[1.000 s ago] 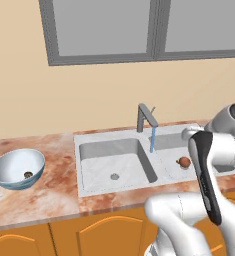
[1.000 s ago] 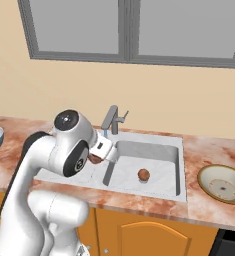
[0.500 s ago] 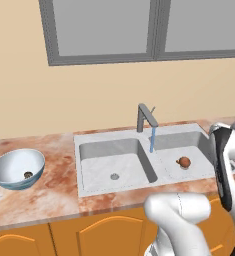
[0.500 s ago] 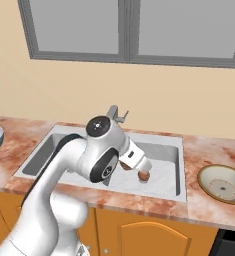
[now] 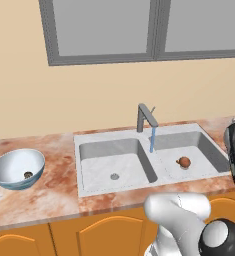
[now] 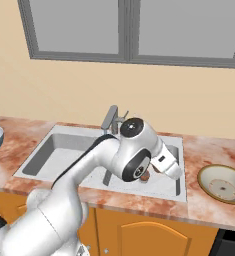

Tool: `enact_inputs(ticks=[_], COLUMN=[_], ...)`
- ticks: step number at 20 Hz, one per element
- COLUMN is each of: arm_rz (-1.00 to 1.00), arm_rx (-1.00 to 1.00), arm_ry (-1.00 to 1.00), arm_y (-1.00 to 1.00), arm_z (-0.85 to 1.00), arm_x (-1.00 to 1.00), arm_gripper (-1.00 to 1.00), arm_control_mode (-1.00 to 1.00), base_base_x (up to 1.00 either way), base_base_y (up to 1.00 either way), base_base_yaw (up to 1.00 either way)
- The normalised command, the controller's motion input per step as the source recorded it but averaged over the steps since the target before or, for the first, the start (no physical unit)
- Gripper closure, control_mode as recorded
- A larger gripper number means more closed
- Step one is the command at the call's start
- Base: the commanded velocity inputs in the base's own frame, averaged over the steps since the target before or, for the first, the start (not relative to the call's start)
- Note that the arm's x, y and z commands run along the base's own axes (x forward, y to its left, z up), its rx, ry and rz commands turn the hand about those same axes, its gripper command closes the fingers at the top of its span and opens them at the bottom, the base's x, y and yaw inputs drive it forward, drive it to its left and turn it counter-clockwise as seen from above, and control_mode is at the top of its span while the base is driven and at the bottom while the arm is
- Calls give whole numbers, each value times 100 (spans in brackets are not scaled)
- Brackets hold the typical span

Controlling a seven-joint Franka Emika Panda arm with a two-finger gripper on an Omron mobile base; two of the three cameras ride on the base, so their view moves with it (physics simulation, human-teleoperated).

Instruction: Pick the onions from the sink and place them in one bowl. Place the mushroom in the other bowl. Then turn off the sink faucet.

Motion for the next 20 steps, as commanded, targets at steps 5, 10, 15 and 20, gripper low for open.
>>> enact_inputs(ticks=[5,10,15,20], arm_rz=[-11,0,-4,-7], arm_rx=[9,15,15,7], arm_ry=[1,4,12,11], arm_y=[-75,-64,-54,-45], arm_z=[-2,-20,-24,-25], arm_x=[41,29,55,60], arm_gripper=[100,100,100,100], arm_control_mode=[-100,-100,-100,-100], base_base_x=[0,0,0,0], base_base_y=[0,0,0,0], base_base_yaw=[0,0,0,0])
